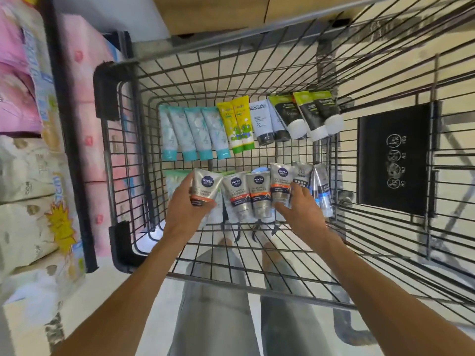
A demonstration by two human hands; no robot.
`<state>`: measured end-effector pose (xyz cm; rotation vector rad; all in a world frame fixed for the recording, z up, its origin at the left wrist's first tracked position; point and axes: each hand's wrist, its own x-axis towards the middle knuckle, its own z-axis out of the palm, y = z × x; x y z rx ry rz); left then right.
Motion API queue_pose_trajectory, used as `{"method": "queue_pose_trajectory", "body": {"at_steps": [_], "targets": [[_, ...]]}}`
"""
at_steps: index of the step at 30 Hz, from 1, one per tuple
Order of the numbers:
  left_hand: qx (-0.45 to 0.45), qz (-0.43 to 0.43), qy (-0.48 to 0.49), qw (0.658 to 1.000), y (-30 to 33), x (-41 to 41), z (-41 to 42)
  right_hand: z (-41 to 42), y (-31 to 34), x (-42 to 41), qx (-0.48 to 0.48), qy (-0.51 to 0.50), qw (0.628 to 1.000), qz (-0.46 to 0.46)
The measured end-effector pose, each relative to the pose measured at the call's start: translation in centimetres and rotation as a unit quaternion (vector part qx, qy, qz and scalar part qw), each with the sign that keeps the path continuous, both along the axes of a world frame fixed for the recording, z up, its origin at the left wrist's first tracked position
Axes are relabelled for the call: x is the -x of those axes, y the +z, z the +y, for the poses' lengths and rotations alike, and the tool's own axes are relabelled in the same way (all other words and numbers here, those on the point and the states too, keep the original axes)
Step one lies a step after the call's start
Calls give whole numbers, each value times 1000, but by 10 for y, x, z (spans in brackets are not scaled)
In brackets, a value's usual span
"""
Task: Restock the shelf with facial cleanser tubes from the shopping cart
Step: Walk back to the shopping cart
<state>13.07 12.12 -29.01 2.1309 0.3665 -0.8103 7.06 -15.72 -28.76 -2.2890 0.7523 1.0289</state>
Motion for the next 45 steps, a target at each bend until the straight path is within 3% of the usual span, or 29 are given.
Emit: {"method": "queue_pose_trajectory", "body": {"at_steps": [11, 18, 24, 29, 35, 38, 45], "targets": [[48, -26, 49, 997, -9, 1, 6, 11, -33, -29, 96, -51, 992, 66], [37, -25, 50, 998, -5, -2, 3, 26, -49, -41, 83, -179, 975, 103], [39, 16, 96, 994, -7, -1, -5, 20, -51, -33, 89, -126, 985, 78], [28, 33, 106, 993, -7, 1, -7, 14, -54, -23, 51, -171, 982, 63], [14, 55, 95, 994, -1, 1, -9, -15, -121, 19, 44, -174, 981, 72], [20, 69, 100, 992, 7, 1, -13, -18, -97, 22, 17, -172, 984, 40], [31, 48, 84, 995, 52, -2, -29, -5, 41, -4, -90, -215, 971, -49]]}}
